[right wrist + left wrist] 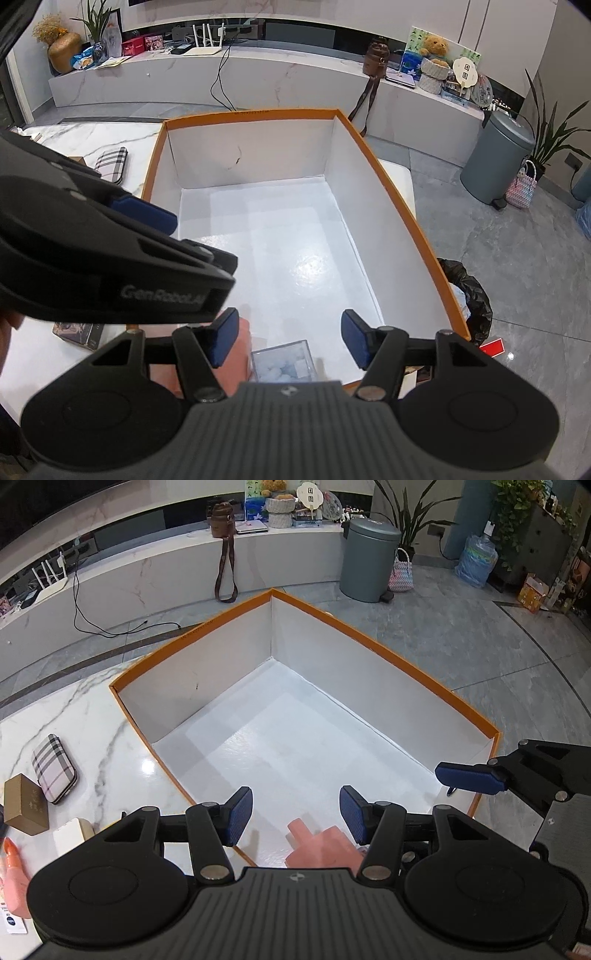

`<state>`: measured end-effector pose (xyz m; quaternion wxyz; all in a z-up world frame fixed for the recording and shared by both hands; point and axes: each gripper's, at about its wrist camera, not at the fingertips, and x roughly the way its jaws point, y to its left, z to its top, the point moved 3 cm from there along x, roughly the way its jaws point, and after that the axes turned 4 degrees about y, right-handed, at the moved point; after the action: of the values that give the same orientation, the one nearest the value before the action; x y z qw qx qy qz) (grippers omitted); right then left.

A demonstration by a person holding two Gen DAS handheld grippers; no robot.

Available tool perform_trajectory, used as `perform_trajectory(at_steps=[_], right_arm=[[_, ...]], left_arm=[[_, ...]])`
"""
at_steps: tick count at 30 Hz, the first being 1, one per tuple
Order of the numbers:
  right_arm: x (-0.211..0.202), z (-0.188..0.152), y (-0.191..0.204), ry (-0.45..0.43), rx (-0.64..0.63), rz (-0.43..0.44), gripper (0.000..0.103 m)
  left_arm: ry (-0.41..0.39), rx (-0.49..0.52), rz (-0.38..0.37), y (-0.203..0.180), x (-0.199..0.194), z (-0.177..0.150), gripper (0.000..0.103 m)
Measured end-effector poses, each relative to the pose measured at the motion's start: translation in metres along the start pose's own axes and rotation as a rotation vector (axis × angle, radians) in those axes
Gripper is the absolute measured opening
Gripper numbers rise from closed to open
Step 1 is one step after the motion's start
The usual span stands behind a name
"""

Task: Organize rigid objects
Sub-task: 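Open right tool to drop cube while left tool releases pink bottle into box, then move both open tools back over the table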

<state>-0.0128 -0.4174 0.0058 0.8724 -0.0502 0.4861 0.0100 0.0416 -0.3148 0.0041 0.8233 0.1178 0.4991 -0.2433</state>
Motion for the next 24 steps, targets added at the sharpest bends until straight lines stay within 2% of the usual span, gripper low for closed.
perform_trajectory(at_steps=[6, 12, 24], right_arm=[[-0.009, 0.004, -0.001, -0.037, 0.022, -0.021, 0.061], [-0.022, 0.007, 0.013, -0.088, 0.017, -0.021, 0.061], [-0.032, 0.018, 0.057, -0.136, -0.043, 0.022, 0.062]], left_arm=[[-0.052, 0.006, 0.023, 0.009, -0.019, -0.001, 0.067], [-0.098, -0.020, 0.039, 0.034, -0.038, -0.010, 0.068], [-0.107, -0.141, 0.068, 0.104, -0.054, -0.038, 0.069]])
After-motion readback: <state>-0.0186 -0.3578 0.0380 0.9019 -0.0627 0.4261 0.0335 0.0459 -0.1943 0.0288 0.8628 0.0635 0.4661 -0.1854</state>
